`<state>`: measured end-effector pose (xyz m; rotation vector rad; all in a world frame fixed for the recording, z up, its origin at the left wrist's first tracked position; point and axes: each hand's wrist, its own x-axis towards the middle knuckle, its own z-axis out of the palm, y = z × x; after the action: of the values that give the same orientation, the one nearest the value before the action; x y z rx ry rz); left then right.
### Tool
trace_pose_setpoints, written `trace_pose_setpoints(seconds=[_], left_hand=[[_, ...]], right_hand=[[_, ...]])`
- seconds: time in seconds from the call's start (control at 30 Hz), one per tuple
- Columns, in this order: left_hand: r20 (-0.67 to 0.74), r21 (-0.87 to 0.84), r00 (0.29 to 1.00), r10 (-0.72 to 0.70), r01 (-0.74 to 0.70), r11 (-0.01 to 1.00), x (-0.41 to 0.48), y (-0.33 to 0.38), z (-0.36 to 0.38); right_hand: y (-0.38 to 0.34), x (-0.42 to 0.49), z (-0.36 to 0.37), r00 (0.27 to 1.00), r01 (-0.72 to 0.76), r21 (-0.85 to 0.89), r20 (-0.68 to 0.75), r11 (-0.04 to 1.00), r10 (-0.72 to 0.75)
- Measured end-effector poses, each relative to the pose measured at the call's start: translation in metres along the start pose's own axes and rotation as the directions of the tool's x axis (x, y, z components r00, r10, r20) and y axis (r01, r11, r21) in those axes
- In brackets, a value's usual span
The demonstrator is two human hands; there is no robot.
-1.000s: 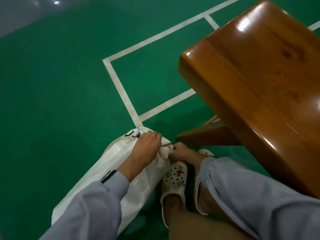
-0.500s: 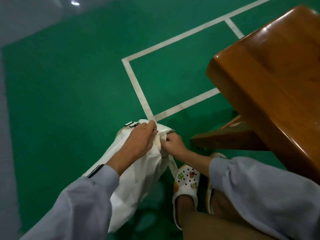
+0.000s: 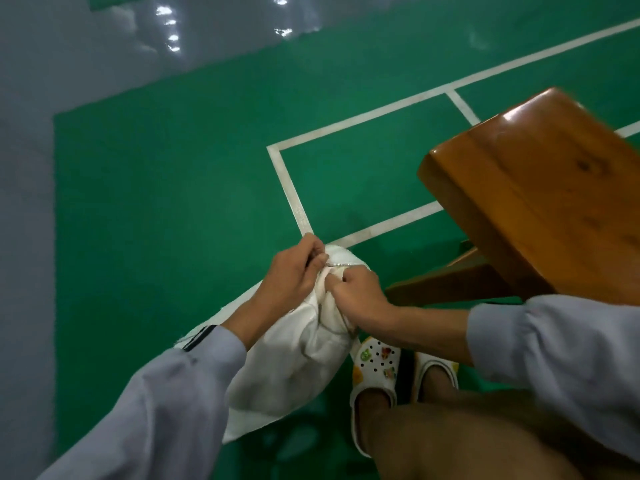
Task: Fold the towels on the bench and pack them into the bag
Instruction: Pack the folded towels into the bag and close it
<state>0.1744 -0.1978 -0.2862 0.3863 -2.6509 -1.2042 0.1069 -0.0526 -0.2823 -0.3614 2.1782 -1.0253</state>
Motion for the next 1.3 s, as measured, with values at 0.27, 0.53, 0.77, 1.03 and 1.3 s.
trace_pose_setpoints(seconds=[0.27, 0.53, 0.77, 1.03, 1.3], left_hand=[[0.345, 0.268, 0.937, -0.06, -0.037, 0.963, 0.037, -0.028, 0.063], [0.227, 0.268, 0.959, -0.167, 0.103, 0.958, 0.052, -0.05, 0.104], [0.226, 0.327, 0.962, -0.152, 0.072, 0.942, 0.067, -0.065, 0.119], [0.361, 0.559, 0.932, -0.04, -0.182, 0.809, 0.073, -0.037, 0.138], [0.158, 0.38, 0.953, -0.257, 0.182, 0.907, 0.081, -0.046, 0.132]], right_hand=[[0.055, 0.041, 0.024, 0.967, -0.228, -0.201, -0.162, 0.953, 0.198], [0.076, 0.086, 0.007, 0.983, -0.14, -0.293, 0.073, 0.946, 0.168], [0.107, 0.111, 0.019, 0.973, -0.198, -0.386, 0.036, 0.901, 0.229], [0.11, 0.143, 0.026, 0.945, -0.134, -0.575, 0.169, 0.807, 0.278], [0.091, 0.142, -0.032, 0.796, -0.424, 0.05, 0.496, 0.904, 0.346]])
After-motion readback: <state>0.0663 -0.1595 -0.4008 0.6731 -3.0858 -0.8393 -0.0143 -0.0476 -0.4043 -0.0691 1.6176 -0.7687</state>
